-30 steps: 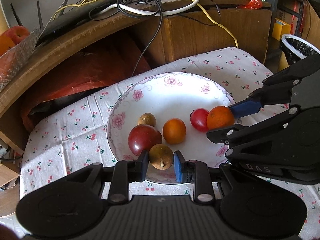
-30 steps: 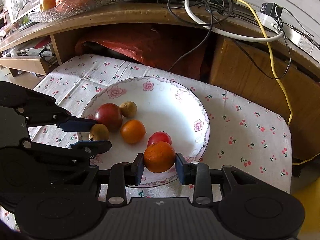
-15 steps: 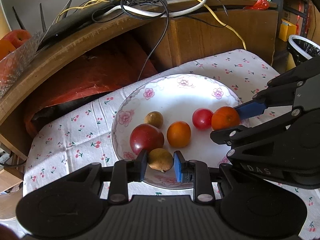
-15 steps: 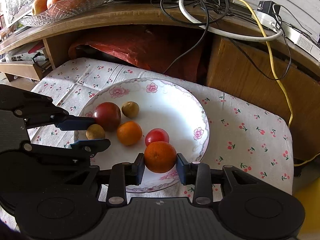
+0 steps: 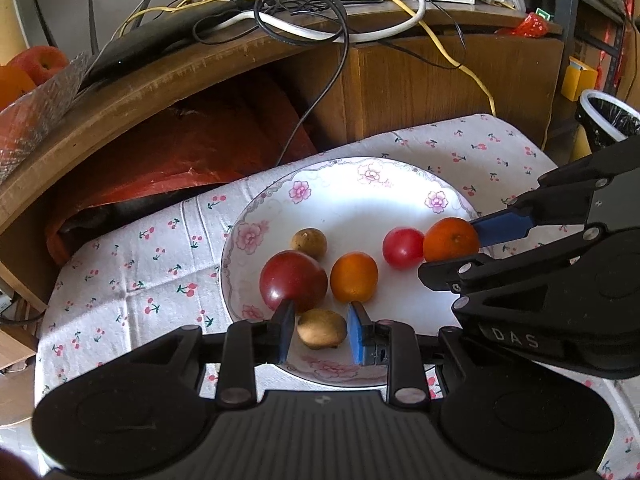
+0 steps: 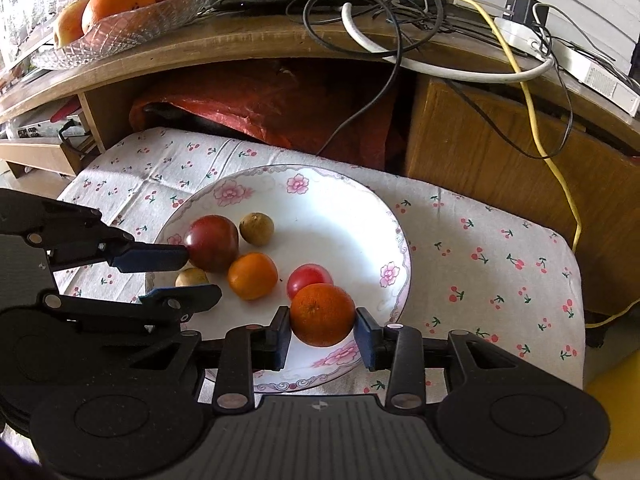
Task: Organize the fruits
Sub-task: 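Carry the kiwi and orange over the white bowl with both tools, then lower kiwi and orange into the bowl and open both tools, then grasp the last orange with the left tool while the right tool grasps the red tomato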
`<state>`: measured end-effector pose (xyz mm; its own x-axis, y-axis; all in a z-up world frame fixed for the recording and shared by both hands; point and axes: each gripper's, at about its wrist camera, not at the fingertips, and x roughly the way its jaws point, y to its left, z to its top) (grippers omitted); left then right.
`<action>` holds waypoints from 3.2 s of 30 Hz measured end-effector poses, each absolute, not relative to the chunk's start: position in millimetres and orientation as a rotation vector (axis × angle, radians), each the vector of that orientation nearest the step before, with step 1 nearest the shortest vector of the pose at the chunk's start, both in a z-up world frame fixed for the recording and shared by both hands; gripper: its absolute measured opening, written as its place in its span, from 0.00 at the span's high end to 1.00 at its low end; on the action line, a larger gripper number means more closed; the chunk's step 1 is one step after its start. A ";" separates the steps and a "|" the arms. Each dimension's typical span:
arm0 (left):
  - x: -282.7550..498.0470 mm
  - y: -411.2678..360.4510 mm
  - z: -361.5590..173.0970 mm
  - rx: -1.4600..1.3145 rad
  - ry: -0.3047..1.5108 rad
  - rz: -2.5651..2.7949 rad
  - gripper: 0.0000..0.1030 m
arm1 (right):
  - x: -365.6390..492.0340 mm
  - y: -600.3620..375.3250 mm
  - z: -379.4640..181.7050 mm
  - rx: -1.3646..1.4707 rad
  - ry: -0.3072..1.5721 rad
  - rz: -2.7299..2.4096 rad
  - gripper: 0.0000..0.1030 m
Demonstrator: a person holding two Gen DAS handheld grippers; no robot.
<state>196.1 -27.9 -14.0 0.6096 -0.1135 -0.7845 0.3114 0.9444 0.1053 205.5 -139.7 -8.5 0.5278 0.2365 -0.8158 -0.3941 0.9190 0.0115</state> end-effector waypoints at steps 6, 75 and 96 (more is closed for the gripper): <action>197.4 -24.9 -10.7 0.190 0.887 -0.252 0.64 | 205.6 -143.7 -4.6 -0.165 0.931 0.372 0.68; 130.3 3.1 2.8 0.153 0.948 -0.439 0.62 | 102.5 -111.0 -12.7 -0.214 1.093 0.545 0.79; 125.1 -31.4 -29.0 0.242 1.010 -0.451 0.64 | 106.6 -166.8 -10.2 -0.172 1.109 0.438 0.79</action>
<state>125.1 -31.4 -29.0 0.4511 -0.2508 -0.8565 0.4702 0.8825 -0.0108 106.6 -166.8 -10.2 0.3706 0.2551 -0.8931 -0.4239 0.9020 0.0818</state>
